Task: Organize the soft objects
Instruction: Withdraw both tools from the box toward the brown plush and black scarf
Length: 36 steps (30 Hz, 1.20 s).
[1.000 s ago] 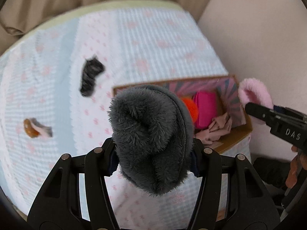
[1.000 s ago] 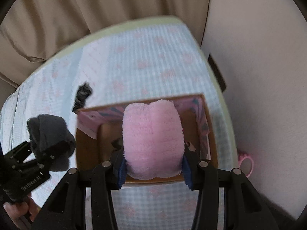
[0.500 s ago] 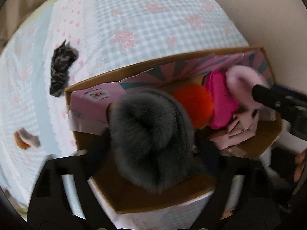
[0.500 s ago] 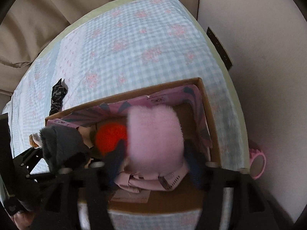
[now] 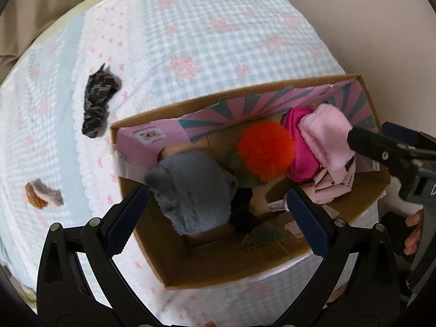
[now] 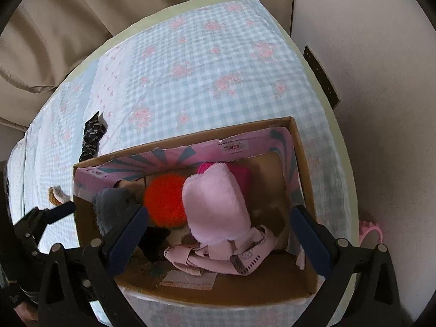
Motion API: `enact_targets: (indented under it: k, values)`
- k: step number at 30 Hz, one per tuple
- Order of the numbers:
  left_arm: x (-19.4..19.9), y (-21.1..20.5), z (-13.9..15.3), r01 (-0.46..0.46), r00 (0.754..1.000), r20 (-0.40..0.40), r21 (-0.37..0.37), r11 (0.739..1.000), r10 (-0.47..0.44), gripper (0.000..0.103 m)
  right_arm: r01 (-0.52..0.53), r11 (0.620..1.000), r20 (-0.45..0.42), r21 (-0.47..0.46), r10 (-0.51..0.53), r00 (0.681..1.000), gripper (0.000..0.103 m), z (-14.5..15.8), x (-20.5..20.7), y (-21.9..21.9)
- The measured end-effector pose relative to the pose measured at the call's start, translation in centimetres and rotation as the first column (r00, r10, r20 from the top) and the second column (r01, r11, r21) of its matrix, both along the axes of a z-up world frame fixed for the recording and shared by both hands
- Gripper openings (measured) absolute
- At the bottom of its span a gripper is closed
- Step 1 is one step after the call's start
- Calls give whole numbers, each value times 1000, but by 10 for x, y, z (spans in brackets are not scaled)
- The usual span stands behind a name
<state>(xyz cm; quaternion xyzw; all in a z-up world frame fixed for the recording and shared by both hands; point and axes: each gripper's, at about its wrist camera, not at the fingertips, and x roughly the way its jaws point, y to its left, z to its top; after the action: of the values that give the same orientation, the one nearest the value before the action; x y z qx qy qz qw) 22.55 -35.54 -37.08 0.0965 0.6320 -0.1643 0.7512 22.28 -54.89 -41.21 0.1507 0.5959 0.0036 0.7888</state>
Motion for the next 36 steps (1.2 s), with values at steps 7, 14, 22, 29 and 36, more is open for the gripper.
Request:
enact_targets:
  k: [7, 14, 22, 29, 36]
  values:
    - [-12, 15, 40, -8, 996, 84, -8, 1000, 8, 102, -25, 999, 22, -37, 26, 999, 103, 37, -15, 8]
    - [-38, 50, 109, -40, 980, 193, -64, 997, 52, 102, -29, 995, 149, -97, 43, 988, 103, 112, -49, 31]
    - [-84, 106, 189, -88, 942, 308, -147, 985, 130, 102, -28, 990, 290, -138, 68, 954, 103, 201, -98, 68]
    - [-137, 161, 243, -138, 890, 399, -229, 964, 222, 102, 16, 983, 410, -184, 63, 910, 103, 251, -144, 97]
    - [-165, 220, 252, -223, 855, 416, -248, 943, 311, 102, 15, 986, 475, -163, 65, 877, 103, 270, -168, 129]
